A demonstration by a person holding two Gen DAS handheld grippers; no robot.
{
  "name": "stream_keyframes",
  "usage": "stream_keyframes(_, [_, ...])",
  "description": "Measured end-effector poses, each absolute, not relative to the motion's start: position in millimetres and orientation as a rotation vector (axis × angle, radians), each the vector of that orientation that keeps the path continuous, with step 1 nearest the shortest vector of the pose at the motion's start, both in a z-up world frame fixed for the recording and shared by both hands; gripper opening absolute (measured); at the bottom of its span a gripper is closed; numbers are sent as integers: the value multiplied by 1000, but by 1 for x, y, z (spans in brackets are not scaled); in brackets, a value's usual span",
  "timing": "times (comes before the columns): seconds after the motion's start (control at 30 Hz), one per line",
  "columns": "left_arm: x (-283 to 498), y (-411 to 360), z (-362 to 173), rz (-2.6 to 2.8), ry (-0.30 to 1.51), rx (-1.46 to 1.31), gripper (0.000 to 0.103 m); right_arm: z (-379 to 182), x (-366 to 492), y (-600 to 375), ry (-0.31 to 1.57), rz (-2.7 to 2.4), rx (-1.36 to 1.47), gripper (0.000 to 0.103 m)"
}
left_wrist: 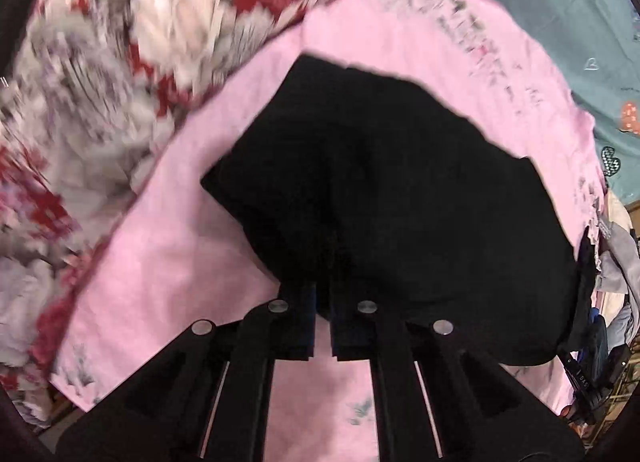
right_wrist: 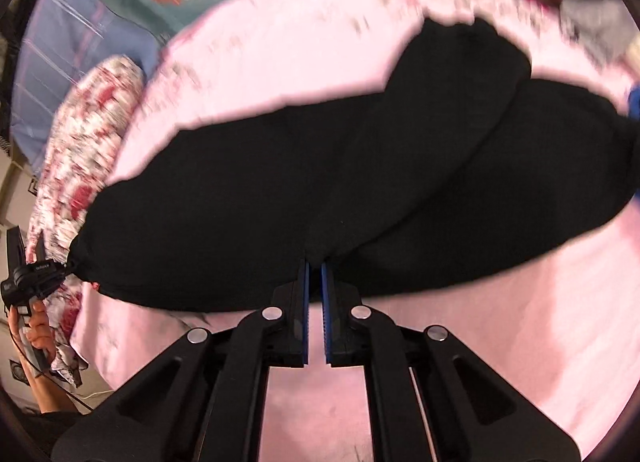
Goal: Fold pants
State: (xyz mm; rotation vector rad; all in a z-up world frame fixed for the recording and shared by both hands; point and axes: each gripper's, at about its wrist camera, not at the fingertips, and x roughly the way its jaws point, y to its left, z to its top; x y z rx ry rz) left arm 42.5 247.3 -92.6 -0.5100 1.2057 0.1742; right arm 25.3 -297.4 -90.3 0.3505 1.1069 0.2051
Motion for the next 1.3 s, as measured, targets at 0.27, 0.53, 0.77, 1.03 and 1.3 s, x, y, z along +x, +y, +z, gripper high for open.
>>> stream_keyframes(0.27, [25, 252, -40, 236, 1065, -405, 65, -53, 14, -301, 1060, 184, 227, 48])
stream_keyframes(0.53, [51, 209, -18, 162, 985, -358, 73, -20, 116, -312, 917, -50, 15, 50])
stream_keyframes(0.77, [76, 153, -68, 90, 1140, -262, 77, -84, 234, -294, 1133, -289, -130, 50])
stream_keyframes(1.03, [84, 149, -91, 82, 1180, -182, 77, -25, 194, -354, 932, -217, 101, 2])
stream_keyframes(1.3, [78, 150, -94, 86, 1156, -145, 79, -27, 37, -499, 802, -273, 503, 2])
